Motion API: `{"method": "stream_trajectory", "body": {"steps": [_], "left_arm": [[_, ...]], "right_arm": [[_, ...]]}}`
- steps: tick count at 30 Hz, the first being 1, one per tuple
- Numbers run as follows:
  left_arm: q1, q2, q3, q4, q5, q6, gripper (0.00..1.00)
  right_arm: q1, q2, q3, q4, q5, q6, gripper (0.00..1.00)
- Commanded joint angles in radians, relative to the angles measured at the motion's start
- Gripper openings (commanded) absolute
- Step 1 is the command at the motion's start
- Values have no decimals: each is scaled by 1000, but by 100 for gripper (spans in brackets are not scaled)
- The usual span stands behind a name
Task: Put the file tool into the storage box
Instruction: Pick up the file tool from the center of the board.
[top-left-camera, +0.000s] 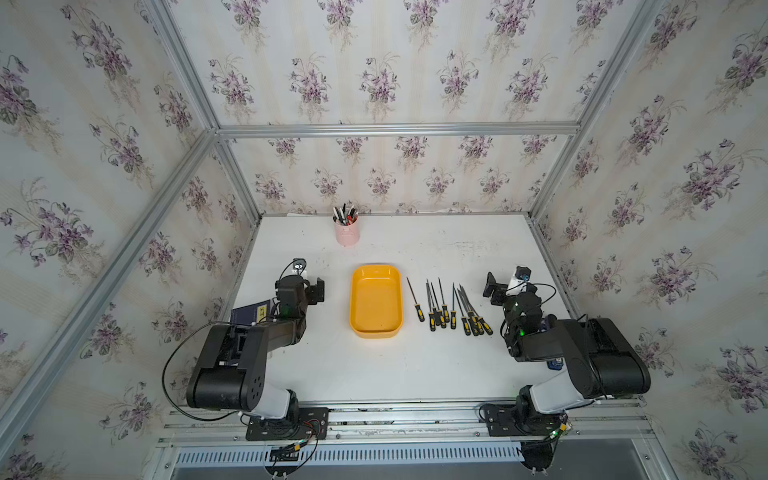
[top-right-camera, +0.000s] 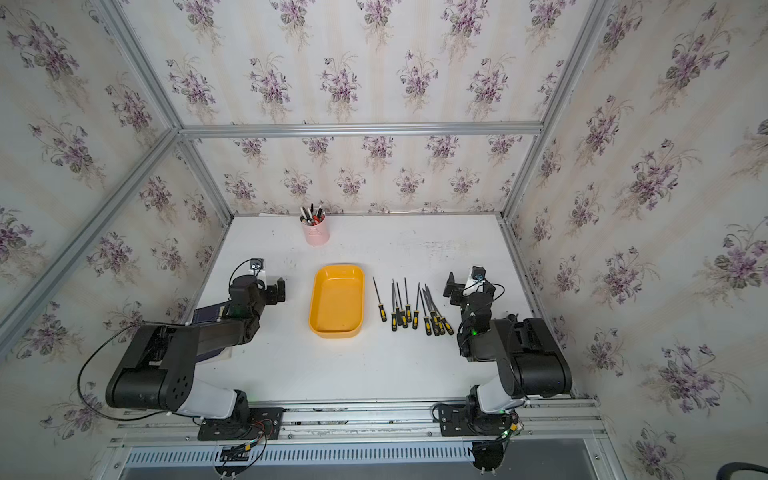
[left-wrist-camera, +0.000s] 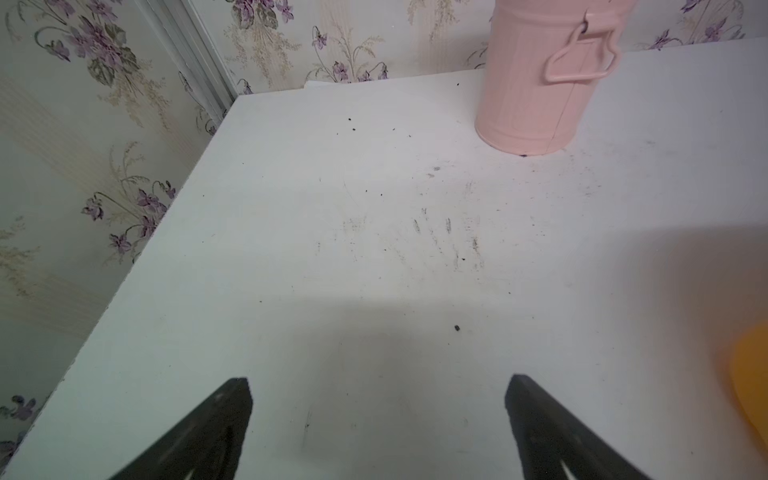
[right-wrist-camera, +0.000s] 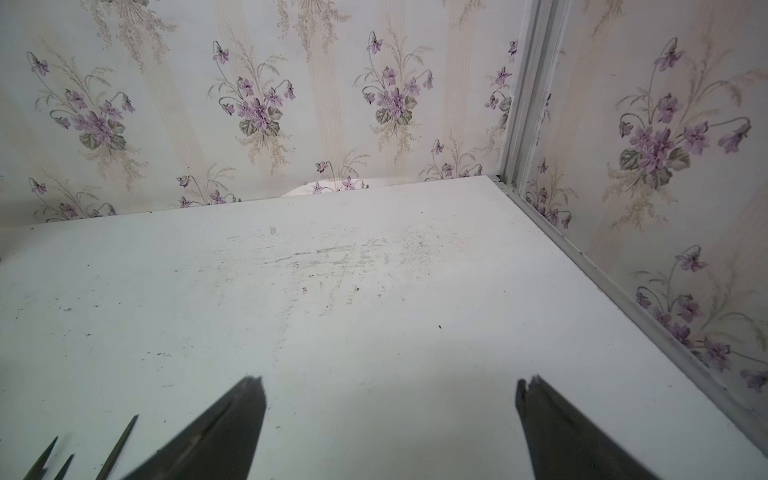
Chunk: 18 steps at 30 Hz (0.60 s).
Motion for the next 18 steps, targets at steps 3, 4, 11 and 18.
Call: {"method": "stream_trajectory", "body": {"steps": [3, 4, 11, 18], "left_arm": [[0, 2, 6, 31, -8, 4, 100], [0, 0, 6, 31, -8, 4, 100], [0, 2, 6, 31, -7, 4, 100], [0, -15, 14, 27, -20, 5, 100]], "right_arm": [[0, 2, 5, 46, 11, -2, 100], [2, 2, 4, 47, 11, -3, 100], [1, 2, 4, 46, 11, -3, 100], [0, -13, -18, 88, 30, -1, 95]]}}
